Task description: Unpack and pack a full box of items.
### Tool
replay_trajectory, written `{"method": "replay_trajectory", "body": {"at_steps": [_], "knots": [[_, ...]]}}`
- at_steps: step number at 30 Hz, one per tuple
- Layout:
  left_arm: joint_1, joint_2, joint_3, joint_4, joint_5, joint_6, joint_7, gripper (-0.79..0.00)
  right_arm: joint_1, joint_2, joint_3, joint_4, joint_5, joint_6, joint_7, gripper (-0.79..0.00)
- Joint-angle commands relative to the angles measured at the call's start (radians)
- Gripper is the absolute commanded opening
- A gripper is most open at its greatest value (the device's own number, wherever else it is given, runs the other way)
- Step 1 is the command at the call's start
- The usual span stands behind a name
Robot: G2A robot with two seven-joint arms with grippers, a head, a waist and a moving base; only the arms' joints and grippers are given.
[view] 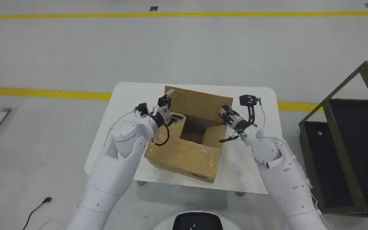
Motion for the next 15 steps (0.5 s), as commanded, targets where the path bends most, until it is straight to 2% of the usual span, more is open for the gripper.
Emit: {"method": "replay_trajectory", "body": {"at_steps": [1, 7, 11, 15], "knots": [[0.046, 0.012, -0.025, -0.047, -0.010, 0.086, -0.065, 0.000, 0.044, -0.006, -0.023, 0.063, 0.001, 0.010, 0.011, -0.785], [0.135, 0.041, -0.108, -0.148, -0.042, 0.242, -0.180, 0.000, 0.135, -0.025, -0.085, 0.208, 0.018, 0.034, 0.021, -0.785], [0.138, 0.043, -0.111, -0.153, -0.042, 0.248, -0.187, 0.000, 0.167, -0.034, -0.113, 0.246, 0.015, 0.039, 0.020, -0.785], [0.138, 0.043, -0.111, -0.153, -0.042, 0.248, -0.187, 0.000, 0.163, -0.036, -0.112, 0.219, 0.031, 0.018, 0.002, -0.785]]}}
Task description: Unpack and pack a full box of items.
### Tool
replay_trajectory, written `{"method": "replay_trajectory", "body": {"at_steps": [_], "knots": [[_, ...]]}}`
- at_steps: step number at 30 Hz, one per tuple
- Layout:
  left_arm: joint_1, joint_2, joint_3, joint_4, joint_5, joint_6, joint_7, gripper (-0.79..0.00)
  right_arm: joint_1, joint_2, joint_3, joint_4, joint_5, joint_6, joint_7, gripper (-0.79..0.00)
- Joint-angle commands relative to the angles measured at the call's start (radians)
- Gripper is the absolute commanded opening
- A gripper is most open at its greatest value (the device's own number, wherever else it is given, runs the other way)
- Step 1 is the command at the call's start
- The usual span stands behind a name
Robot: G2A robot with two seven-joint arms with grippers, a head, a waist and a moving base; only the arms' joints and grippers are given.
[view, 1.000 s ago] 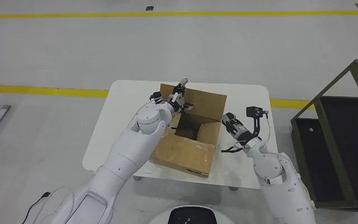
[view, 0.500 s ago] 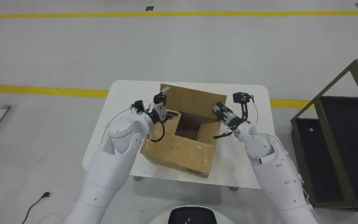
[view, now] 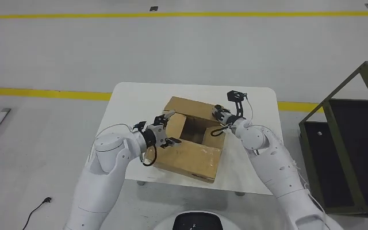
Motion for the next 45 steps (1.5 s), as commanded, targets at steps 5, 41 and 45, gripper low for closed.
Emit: {"method": "replay_trajectory", "body": {"at_steps": [5, 41, 45], "knots": [[0.013, -0.003, -0.001, 0.008, -0.037, -0.013, -0.002, 0.000, -0.086, 0.018, 0.056, -0.181, -0.006, -0.039, -0.032, -0.785], [-0.231, -0.046, 0.148, 0.373, -0.725, 0.215, 0.499, 0.000, -0.510, 0.085, 0.271, -0.614, -0.083, 0.012, 0.038, -0.785], [-0.231, -0.046, 0.148, 0.373, -0.725, 0.215, 0.499, 0.000, -0.503, 0.086, 0.267, -0.606, -0.075, 0.002, 0.034, -0.785]]}}
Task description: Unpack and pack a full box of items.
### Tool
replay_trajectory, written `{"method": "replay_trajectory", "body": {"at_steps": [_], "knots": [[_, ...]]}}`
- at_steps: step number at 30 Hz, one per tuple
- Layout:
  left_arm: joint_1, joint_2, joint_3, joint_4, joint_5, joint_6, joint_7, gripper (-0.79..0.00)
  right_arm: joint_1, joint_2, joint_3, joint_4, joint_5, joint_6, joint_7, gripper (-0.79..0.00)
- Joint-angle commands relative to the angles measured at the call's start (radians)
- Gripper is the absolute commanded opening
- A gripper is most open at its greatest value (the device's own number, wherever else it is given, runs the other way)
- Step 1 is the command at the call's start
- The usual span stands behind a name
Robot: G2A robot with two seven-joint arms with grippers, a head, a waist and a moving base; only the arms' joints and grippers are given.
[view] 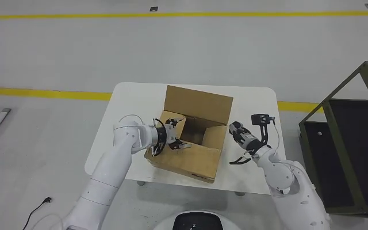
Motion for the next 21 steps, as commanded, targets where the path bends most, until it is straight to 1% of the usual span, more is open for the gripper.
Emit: {"method": "replay_trajectory", "body": {"at_steps": [1, 7, 11, 14, 15, 18, 19, 21], "knots": [[0.005, 0.000, 0.000, -0.006, 0.006, -0.015, -0.001, 0.000, 0.003, 0.001, -0.001, 0.004, 0.002, -0.004, -0.001, -0.785], [0.030, 0.010, -0.015, -0.086, 0.069, -0.069, -0.028, 0.000, 0.010, 0.002, -0.008, 0.010, 0.011, -0.009, -0.003, -0.785], [0.056, 0.022, -0.024, -0.181, 0.184, -0.143, -0.058, 0.000, 0.014, 0.003, -0.012, 0.010, 0.013, -0.011, -0.002, -0.785], [0.091, 0.033, -0.016, -0.271, 0.342, -0.245, -0.082, 0.000, 0.015, 0.004, -0.012, 0.010, 0.018, -0.012, -0.003, -0.785], [0.105, 0.037, -0.015, -0.301, 0.402, -0.298, -0.092, 0.000, 0.016, 0.004, -0.012, 0.010, 0.019, -0.013, -0.004, -0.785], [0.151, 0.048, -0.003, -0.351, 0.579, -0.442, -0.119, 0.000, 0.019, 0.005, -0.015, 0.013, 0.024, -0.017, -0.004, -0.785], [0.167, 0.049, 0.004, -0.352, 0.617, -0.476, -0.128, 0.000, 0.021, 0.005, -0.017, 0.015, 0.027, -0.017, -0.005, -0.785], [0.172, 0.049, 0.003, -0.350, 0.615, -0.483, -0.131, 0.000, 0.025, 0.005, -0.021, 0.018, 0.032, -0.022, -0.007, -0.785]]}}
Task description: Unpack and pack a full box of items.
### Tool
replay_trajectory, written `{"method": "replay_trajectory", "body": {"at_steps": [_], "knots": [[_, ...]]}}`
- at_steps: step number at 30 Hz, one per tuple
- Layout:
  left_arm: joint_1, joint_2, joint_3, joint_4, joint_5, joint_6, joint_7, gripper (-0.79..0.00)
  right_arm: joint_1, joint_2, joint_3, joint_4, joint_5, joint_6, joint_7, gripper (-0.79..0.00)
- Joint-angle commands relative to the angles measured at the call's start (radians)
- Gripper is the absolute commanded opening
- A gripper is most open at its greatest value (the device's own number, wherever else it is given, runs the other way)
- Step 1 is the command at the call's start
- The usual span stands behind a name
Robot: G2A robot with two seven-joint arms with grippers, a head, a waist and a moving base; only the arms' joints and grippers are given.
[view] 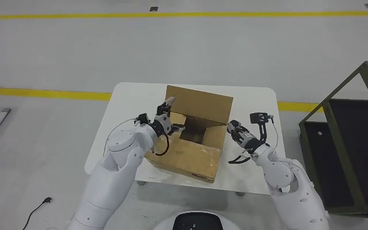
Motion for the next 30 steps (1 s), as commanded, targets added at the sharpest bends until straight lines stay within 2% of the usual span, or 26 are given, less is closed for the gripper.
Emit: {"method": "replay_trajectory", "body": {"at_steps": [1, 8, 10, 13, 18, 22, 24, 30], "knots": [[0.000, 0.000, 0.000, 0.002, -0.011, 0.000, 0.000, 0.000, 0.005, 0.000, -0.004, 0.004, 0.004, -0.003, -0.002, -0.785], [0.000, 0.000, 0.000, 0.002, -0.011, 0.000, 0.000, 0.000, 0.014, 0.001, -0.013, 0.008, 0.020, -0.017, -0.006, -0.785], [0.006, 0.001, 0.004, -0.010, 0.020, -0.024, -0.008, 0.000, 0.015, 0.001, -0.014, 0.011, 0.030, -0.022, -0.009, -0.785], [0.003, 0.016, 0.049, -0.050, 0.231, -0.043, -0.116, 0.000, 0.015, 0.002, -0.016, 0.013, 0.033, -0.026, -0.010, -0.785], [-0.022, 0.060, 0.157, -0.089, 0.768, -0.133, -0.376, 0.000, 0.011, 0.003, -0.018, 0.011, 0.040, -0.027, -0.011, -0.785], [-0.052, 0.083, 0.213, -0.092, 1.030, -0.202, -0.558, 0.000, 0.004, 0.005, -0.016, 0.005, 0.040, -0.026, -0.014, -0.785], [-0.061, 0.087, 0.230, -0.092, 1.098, -0.226, -0.600, 0.000, -0.002, 0.006, -0.013, -0.001, 0.040, -0.024, -0.015, -0.785], [-0.062, 0.087, 0.232, -0.092, 1.101, -0.228, -0.609, 0.000, -0.042, 0.009, 0.008, -0.018, 0.059, -0.014, -0.040, -0.785]]}}
